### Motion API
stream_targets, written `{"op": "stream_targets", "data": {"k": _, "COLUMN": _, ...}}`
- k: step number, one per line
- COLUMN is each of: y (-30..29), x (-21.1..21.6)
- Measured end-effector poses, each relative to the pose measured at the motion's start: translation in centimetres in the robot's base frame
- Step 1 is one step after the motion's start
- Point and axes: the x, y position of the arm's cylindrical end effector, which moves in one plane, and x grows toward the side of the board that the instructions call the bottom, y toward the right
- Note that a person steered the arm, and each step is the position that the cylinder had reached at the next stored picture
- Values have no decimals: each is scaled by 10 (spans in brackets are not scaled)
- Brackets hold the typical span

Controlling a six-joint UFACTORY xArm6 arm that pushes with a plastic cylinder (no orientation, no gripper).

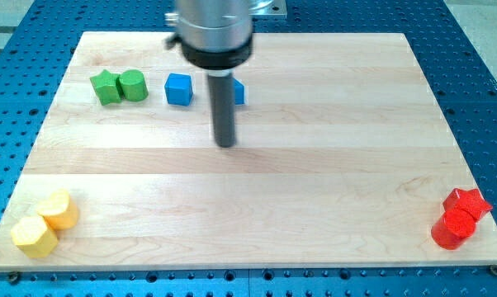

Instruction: Slide the triangle into the cube

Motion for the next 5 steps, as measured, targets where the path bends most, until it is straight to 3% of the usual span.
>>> {"op": "stream_targets", "data": {"k": 1, "y": 73, "x": -29}}
{"op": "stream_targets", "data": {"k": 2, "y": 74, "x": -97}}
{"op": "stream_targets", "data": {"k": 5, "y": -8, "x": -85}}
